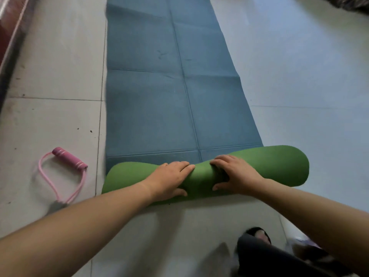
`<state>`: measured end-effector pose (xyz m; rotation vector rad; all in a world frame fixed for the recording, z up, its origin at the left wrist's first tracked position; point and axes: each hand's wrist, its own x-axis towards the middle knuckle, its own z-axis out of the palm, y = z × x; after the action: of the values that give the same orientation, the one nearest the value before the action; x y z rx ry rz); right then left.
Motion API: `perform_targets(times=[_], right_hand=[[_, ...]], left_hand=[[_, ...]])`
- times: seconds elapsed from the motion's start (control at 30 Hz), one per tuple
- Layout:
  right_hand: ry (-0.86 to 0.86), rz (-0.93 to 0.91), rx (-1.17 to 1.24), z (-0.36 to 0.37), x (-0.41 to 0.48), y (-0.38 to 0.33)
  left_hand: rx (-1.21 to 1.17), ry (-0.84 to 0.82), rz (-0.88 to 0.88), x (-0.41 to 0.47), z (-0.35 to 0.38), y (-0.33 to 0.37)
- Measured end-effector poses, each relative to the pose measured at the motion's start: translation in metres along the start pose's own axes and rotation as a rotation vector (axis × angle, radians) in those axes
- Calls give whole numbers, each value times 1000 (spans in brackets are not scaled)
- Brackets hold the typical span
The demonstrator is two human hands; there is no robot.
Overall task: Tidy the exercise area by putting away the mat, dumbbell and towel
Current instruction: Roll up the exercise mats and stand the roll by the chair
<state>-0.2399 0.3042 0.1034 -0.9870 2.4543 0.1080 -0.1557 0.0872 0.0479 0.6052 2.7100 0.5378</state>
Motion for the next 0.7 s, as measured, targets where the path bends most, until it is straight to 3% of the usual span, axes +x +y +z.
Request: perform_targets(times=[0.5, 0.7], right_hand=[[-181, -127, 7, -24, 66, -1], [-196, -133, 77, -19, 83, 16]], left_hand=[[-141, -41, -190, 2, -23, -28], [-51, 63, -261, 11, -27, -28]])
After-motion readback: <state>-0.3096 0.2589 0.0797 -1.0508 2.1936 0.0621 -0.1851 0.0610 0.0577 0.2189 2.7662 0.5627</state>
